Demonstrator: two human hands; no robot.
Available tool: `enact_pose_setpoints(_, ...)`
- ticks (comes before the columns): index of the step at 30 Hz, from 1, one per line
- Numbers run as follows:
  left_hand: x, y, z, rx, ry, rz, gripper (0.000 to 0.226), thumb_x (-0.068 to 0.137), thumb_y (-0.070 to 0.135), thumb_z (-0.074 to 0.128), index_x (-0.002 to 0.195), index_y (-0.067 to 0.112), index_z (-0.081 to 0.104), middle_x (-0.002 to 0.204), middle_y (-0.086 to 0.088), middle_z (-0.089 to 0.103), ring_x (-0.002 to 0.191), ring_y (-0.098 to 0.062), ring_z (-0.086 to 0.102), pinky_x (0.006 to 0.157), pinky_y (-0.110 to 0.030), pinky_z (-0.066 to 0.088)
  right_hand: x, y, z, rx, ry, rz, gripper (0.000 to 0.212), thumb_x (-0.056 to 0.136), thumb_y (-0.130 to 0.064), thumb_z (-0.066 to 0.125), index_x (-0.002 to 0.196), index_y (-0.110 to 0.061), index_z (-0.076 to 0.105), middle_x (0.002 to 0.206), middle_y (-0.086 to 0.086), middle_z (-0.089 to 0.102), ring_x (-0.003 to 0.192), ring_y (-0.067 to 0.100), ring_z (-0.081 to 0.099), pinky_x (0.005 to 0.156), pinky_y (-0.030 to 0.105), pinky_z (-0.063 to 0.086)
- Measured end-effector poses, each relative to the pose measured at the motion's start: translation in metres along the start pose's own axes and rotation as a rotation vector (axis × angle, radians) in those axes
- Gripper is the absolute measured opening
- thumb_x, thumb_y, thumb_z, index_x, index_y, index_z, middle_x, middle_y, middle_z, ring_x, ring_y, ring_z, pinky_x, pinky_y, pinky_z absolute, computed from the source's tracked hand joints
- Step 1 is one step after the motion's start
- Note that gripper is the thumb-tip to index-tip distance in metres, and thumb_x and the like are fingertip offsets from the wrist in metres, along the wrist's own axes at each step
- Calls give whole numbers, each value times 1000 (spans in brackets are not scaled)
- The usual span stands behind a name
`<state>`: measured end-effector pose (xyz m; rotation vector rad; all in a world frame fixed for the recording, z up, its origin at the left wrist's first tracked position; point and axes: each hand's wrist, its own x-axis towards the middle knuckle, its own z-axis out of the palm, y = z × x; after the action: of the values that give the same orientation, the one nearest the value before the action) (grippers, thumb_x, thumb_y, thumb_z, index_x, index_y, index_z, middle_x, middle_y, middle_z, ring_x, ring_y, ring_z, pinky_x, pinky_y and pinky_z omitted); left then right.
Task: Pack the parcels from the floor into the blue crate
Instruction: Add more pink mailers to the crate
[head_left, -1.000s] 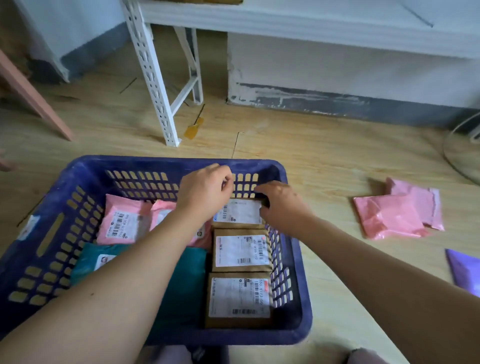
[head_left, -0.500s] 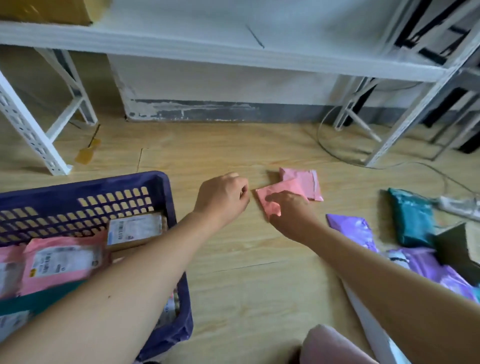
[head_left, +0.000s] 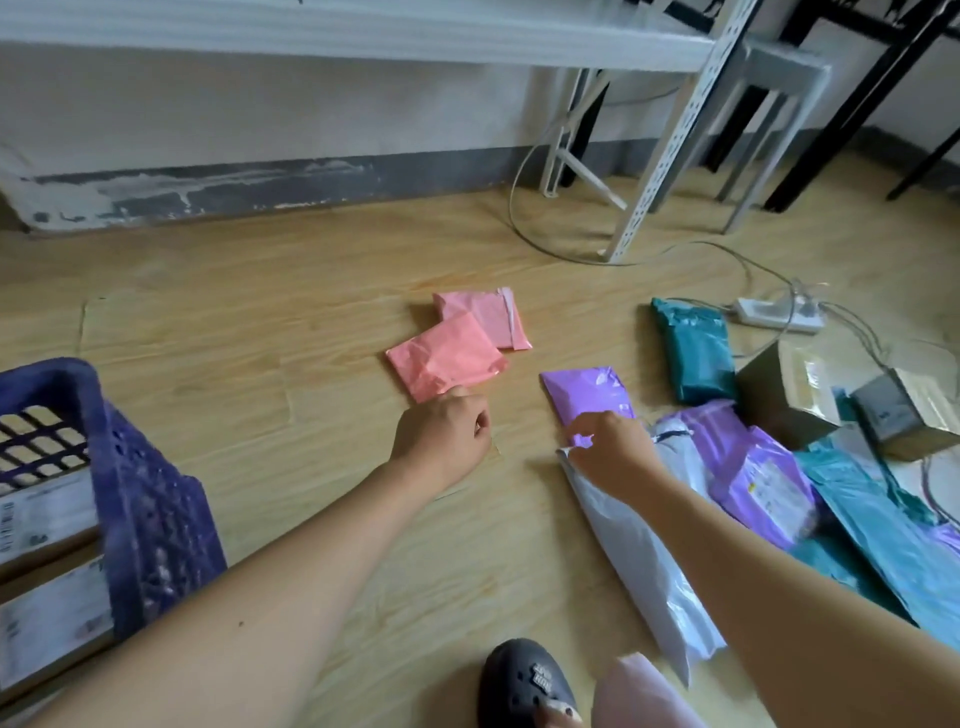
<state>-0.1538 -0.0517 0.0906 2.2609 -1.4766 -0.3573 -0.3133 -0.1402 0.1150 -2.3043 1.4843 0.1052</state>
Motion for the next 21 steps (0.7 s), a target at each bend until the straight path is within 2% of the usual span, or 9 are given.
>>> enact_pose_setpoints(6,16,10,35,-2,-105,20,23,89,22,50,108,22,64,120,5,54,107,-18,55,78,-27,42,10,27,15,8,-40,51,36,86,-12,51,119,-21,63,123,8,62,116,26,55,90,25,41)
enact_pose_setpoints(13,29,17,67,-8,-221,15,27,87,22,53,113,21,60,120,2,50,111,-19,53,80,-29,45,19,41,25,61,-48,64,33,88,-14,53,119,-19,64,124,6,62,117,24,54,91,26,40)
enact_pose_setpoints(16,33,32,77,-11,-231,35,29,87,22,53,115,23,59,122,1,49,114,-20,51,83,-30,45,14,56,26,48,-63,84,29,89,-12,51,114,-13,66,121,10,63,115,28,54,92,30,41)
enact_pose_setpoints(21,30,52,89,4,-218,79,31,88,26,54,118,24,56,124,3,46,118,-18,47,83,-29,42,19,70,27,125,-41,139,33,86,-10,53,115,-18,67,124,6,62,118,24,54,95,27,40)
